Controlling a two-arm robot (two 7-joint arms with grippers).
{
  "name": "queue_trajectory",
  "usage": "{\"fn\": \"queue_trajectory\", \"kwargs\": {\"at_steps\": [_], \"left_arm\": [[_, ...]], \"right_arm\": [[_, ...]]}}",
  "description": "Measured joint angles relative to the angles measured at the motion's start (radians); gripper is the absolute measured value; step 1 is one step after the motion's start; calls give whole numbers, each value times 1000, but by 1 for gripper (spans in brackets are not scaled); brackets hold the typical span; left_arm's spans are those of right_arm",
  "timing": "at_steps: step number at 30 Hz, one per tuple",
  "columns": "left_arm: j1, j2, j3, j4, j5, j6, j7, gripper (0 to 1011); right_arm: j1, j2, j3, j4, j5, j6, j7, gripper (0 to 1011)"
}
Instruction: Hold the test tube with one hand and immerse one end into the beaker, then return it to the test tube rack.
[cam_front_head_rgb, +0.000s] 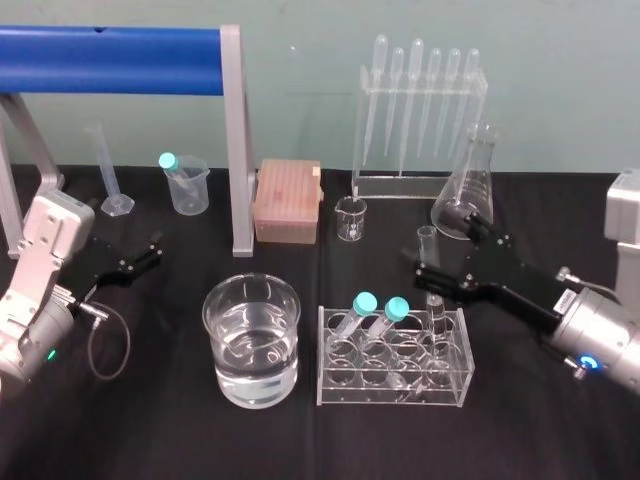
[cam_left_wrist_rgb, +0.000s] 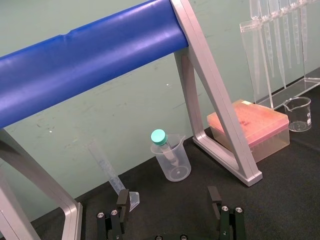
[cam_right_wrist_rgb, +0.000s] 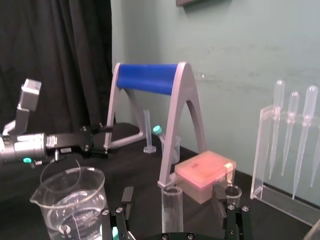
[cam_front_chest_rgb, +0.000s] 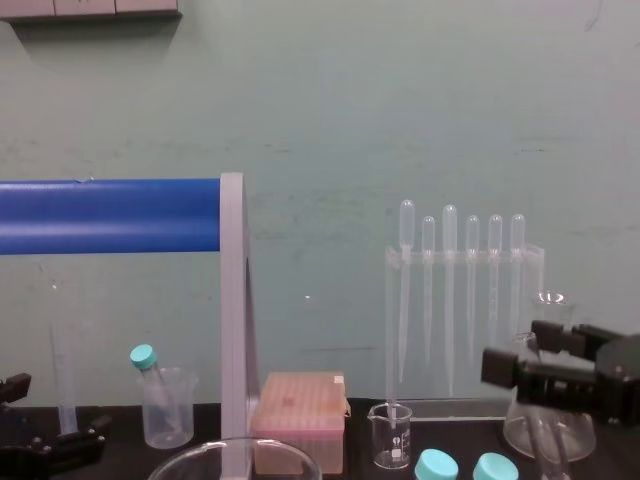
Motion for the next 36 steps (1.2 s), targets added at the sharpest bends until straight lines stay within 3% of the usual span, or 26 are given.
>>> {"fn": "queue_trajectory", "kwargs": {"at_steps": [17,36], "left_arm": [[0,0,0,0,0,0,0,1000],[0,0,0,0,0,0,0,1000]], "right_arm": [[17,-20,-22,30,-61,32,-22,1000],[18,-24,-22,33,-63,41,-23,1000]]}}
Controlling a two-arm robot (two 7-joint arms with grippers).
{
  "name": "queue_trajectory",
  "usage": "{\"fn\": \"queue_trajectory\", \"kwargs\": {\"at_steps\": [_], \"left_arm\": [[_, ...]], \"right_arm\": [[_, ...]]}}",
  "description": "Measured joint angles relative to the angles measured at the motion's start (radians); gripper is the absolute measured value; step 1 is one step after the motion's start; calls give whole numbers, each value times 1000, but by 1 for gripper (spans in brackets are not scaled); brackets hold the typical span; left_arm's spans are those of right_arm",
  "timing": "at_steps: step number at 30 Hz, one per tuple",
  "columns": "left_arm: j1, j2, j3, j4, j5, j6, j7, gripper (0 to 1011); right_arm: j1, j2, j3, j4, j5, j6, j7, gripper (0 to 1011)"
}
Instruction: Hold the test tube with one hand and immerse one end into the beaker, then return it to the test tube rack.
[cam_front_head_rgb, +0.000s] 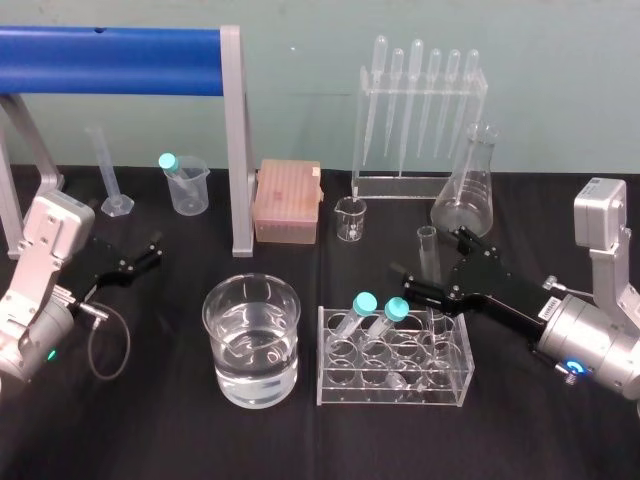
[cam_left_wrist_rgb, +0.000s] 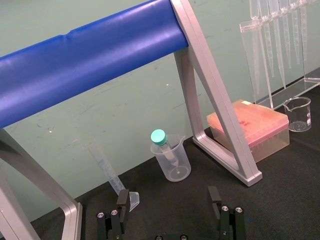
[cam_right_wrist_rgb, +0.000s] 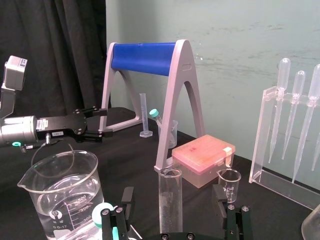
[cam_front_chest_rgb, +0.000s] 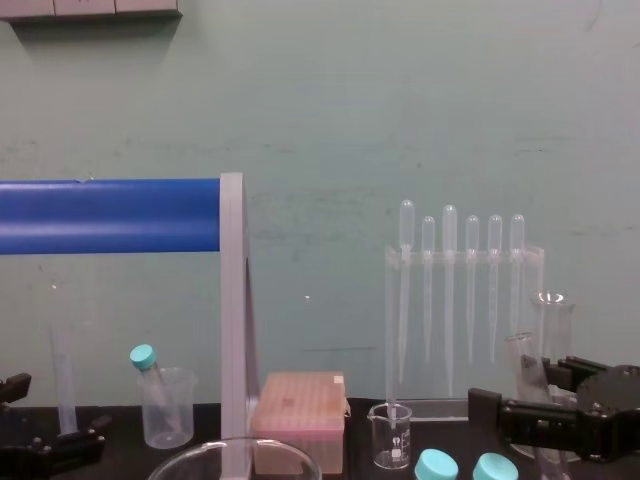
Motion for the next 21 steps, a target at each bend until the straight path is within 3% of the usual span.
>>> {"fn": "queue_trajectory", "kwargs": {"at_steps": [8,21], "left_arm": [[0,0,0,0,0,0,0,1000],[0,0,0,0,0,0,0,1000]], "right_arm": [[0,1,0,0,0,-1,0,947],[0,1,0,0,0,-2,0,568]]}}
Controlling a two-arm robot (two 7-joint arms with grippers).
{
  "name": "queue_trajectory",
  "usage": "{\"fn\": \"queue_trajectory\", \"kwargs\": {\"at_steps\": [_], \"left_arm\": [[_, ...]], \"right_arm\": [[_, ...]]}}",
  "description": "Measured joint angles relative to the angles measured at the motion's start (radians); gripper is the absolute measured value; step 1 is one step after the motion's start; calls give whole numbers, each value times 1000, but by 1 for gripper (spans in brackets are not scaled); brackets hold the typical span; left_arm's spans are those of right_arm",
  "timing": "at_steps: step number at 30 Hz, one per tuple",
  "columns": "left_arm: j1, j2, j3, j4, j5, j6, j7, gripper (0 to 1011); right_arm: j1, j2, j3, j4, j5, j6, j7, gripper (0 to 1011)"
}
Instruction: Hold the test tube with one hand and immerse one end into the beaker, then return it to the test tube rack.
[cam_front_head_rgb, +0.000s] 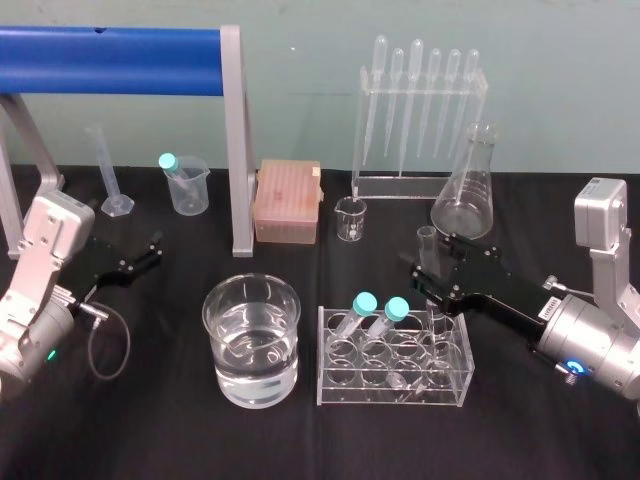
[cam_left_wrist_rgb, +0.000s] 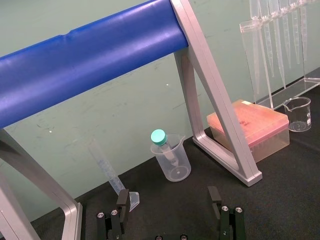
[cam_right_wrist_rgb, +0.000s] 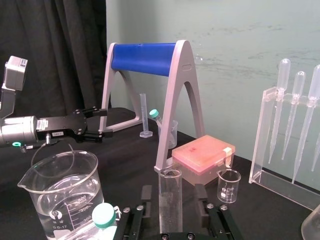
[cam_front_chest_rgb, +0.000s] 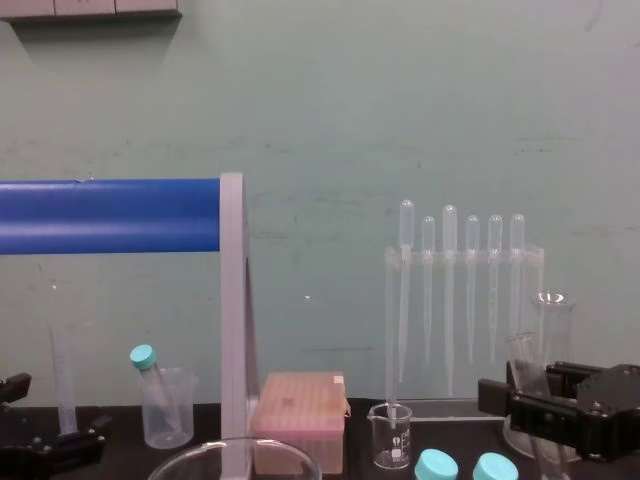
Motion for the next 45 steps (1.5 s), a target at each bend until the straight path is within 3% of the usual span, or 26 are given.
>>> {"fn": "queue_trajectory", "kwargs": {"at_steps": [11,29,39,45], "left_arm": [[0,0,0,0,0,0,0,1000],[0,0,0,0,0,0,0,1000],[0,0,0,0,0,0,0,1000],[0,0,0,0,0,0,0,1000]], "right_arm": [[0,0,0,0,0,0,0,235],[-1,0,2,-1,5,2,1,224],[-15,0,43,-49,76,-1,15,224],[-15,5,74,-87,107,-46,25,224]]}}
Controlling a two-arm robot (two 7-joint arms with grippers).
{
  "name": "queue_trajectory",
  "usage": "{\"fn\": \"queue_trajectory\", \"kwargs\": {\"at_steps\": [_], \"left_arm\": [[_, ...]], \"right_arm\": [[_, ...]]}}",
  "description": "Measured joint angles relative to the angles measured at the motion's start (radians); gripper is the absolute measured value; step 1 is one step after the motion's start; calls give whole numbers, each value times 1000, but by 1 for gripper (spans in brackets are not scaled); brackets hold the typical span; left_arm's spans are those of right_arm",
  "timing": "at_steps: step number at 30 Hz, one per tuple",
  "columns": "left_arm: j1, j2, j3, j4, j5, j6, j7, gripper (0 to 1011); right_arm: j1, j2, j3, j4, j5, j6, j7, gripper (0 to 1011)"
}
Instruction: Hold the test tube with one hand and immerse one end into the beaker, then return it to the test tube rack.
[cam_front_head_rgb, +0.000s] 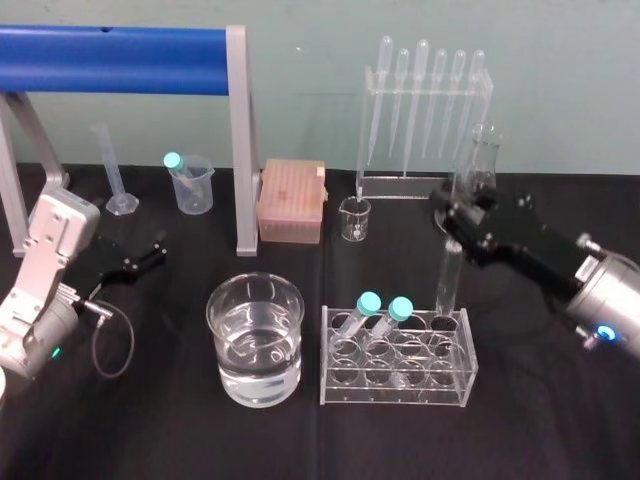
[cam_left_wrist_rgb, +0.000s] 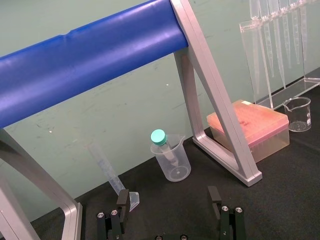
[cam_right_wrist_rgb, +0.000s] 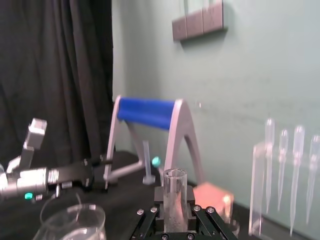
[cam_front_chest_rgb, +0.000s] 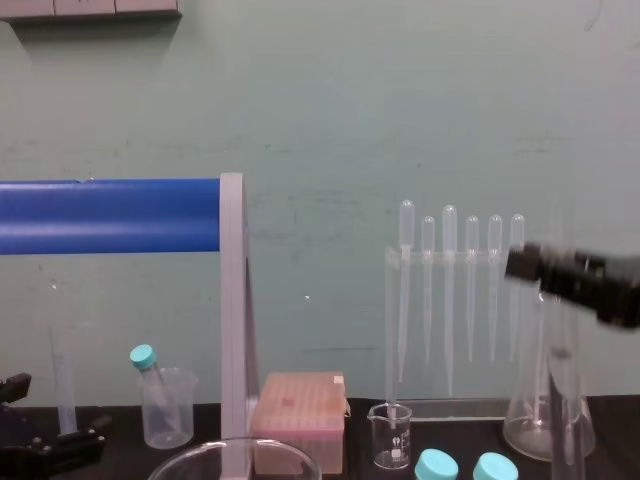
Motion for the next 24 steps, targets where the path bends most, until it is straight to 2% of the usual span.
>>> {"fn": "queue_trajectory", "kwargs": {"at_steps": [4,8,12,16,20,24], "left_arm": [[0,0,0,0,0,0,0,1000],[0,0,0,0,0,0,0,1000],[0,0,0,0,0,0,0,1000],[0,0,0,0,0,0,0,1000],[0,0,0,0,0,0,0,1000],[0,0,0,0,0,0,0,1000]], "right_arm": [[24,-13,11,2,19,-38,21,225],[66,-38,3,33,22,-74,45,224],[126,-73,-25,88,19,-95,75,224],[198,-116,-69,168,6,-101,105,224],[242,-150,-99,228,-8,-111,118,224],[263,-170,-116,262,-18,-117,120,224]]}}
